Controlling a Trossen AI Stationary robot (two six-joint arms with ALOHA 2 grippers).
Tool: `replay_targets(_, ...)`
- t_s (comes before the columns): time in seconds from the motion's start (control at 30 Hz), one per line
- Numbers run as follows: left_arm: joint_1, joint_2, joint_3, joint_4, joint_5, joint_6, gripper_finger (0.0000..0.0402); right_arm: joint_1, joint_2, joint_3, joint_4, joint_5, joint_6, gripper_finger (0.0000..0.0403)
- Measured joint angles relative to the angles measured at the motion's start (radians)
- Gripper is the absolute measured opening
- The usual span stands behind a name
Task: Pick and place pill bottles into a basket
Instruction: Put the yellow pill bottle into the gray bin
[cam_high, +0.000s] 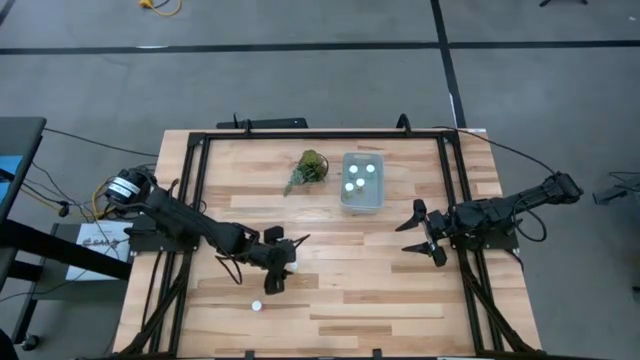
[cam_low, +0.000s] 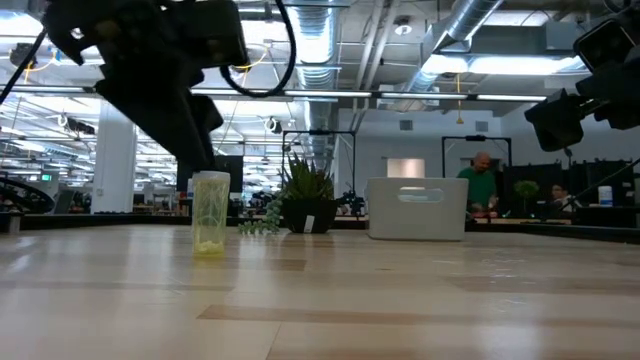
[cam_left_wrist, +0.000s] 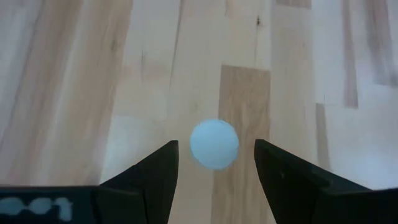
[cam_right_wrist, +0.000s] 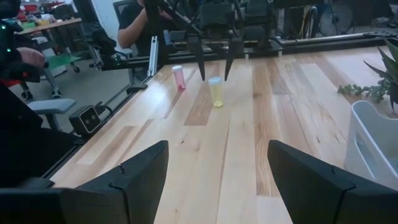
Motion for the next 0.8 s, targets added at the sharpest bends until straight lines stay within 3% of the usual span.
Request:
replay_targets(0.2,0.003,0.013,0.000,0.035,-0.003,0.015,0.0199,0.000,0.000,0.000,0.000,0.000,0.000,0.0270)
replay_targets(0.57,0.028,0.082,0.000,0.120,0.085,0.020,0.0197,0.000,0.000,0.000,0.005,0.000,0.000,0.0270)
replay_targets(0.8,0.033,0.082,0.000,0.119,0.084,0.025,0.0141,0.000,0.000,0.000,0.007,0.000,0.000,0.0270)
